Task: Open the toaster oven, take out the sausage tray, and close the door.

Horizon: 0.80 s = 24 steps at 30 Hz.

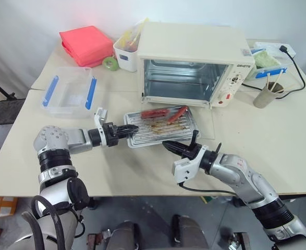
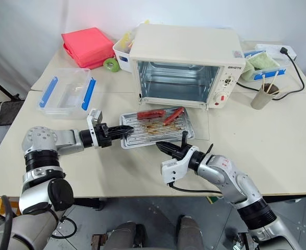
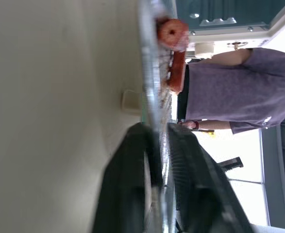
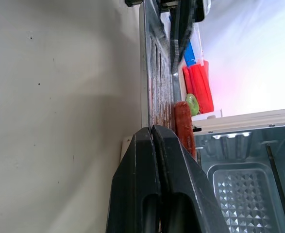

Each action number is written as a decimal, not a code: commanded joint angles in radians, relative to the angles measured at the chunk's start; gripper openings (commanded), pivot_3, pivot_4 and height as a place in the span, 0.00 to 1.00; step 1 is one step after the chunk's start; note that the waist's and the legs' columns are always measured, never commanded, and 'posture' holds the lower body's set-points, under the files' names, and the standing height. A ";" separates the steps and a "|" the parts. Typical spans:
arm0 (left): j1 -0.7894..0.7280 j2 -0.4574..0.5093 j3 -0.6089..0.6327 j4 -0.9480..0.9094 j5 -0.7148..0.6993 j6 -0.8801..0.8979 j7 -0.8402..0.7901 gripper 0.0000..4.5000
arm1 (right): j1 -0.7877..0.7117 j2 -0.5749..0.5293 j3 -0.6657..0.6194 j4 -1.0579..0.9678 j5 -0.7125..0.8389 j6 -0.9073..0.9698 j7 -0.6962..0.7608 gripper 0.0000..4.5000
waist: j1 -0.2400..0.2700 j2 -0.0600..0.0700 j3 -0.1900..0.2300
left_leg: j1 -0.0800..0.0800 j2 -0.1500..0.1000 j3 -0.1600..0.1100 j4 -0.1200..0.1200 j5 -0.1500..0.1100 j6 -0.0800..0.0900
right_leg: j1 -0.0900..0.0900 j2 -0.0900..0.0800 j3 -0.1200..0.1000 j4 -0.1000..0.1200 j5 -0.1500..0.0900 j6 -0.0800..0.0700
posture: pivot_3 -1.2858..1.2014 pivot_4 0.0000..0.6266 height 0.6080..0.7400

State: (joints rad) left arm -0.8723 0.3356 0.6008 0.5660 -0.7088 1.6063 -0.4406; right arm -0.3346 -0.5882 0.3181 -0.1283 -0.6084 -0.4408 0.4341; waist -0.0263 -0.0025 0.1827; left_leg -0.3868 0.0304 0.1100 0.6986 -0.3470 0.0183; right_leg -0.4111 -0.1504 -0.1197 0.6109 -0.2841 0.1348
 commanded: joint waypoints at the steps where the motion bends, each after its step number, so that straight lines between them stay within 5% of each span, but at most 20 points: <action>1: -0.015 -0.022 0.052 -0.004 -0.058 0.008 0.046 0.01 | -0.006 -0.003 -0.006 -0.005 0.024 -0.014 0.006 0.00 | 0.000 0.000 0.000 | 0.000 0.000 0.000 0.000 0.000 0.000 | 0.000 0.000 0.000 0.000 0.000 0.000 | 0.52 0.24 1.00; 4: -0.014 -0.023 0.076 0.013 -0.102 0.008 0.094 0.01 | 0.004 0.008 -0.021 -0.010 0.088 0.006 0.026 0.00 | 0.000 0.000 0.000 | 0.000 0.000 0.000 0.000 0.000 0.000 | 0.000 0.000 0.000 0.000 0.000 0.000 | 0.52 0.24 1.00; 7: -0.001 0.004 0.067 0.034 -0.190 0.008 0.130 0.00 | 0.000 0.000 -0.025 -0.016 0.121 0.002 0.047 0.13 | 0.000 0.000 0.000 | 0.000 0.000 -0.001 0.000 0.000 0.000 | 0.000 0.000 0.000 0.000 0.000 0.000 | 0.52 0.24 1.00; 13: 0.038 0.071 0.035 0.067 -0.379 0.008 0.213 0.00 | 0.031 -0.050 -0.052 -0.043 0.253 -0.009 0.135 0.57 | 0.000 0.000 0.000 | 0.001 0.000 -0.008 0.000 0.000 0.000 | 0.000 0.000 0.001 0.001 0.000 0.000 | 0.52 0.24 1.00; 20: 0.200 0.215 -0.025 0.060 -0.625 0.008 0.243 0.00 | 0.133 -0.134 -0.175 -0.043 0.486 -0.058 0.194 0.57 | -0.002 0.000 0.000 | 0.002 0.000 -0.008 0.000 0.000 0.000 | 0.000 0.000 0.004 0.002 0.000 0.000 | 0.52 0.24 1.00; 24: 0.313 0.284 0.026 0.058 -0.715 0.008 0.258 0.00 | 0.229 -0.178 -0.239 -0.029 0.756 -0.033 0.325 0.36 | -0.002 0.000 0.000 | 0.004 0.000 -0.007 -0.001 0.000 0.000 | 0.001 0.000 0.004 0.002 0.000 0.000 | 0.52 0.24 1.00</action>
State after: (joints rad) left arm -0.5907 0.5973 0.5886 0.6315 -1.3775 1.6122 -0.1900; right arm -0.1279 -0.7464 0.1104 -0.1427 0.0312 -0.4872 0.7047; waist -0.0282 -0.0028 0.1825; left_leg -0.3823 0.0307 0.1028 0.6972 -0.3471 0.0182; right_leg -0.4095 -0.1504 -0.1152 0.6125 -0.2842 0.1346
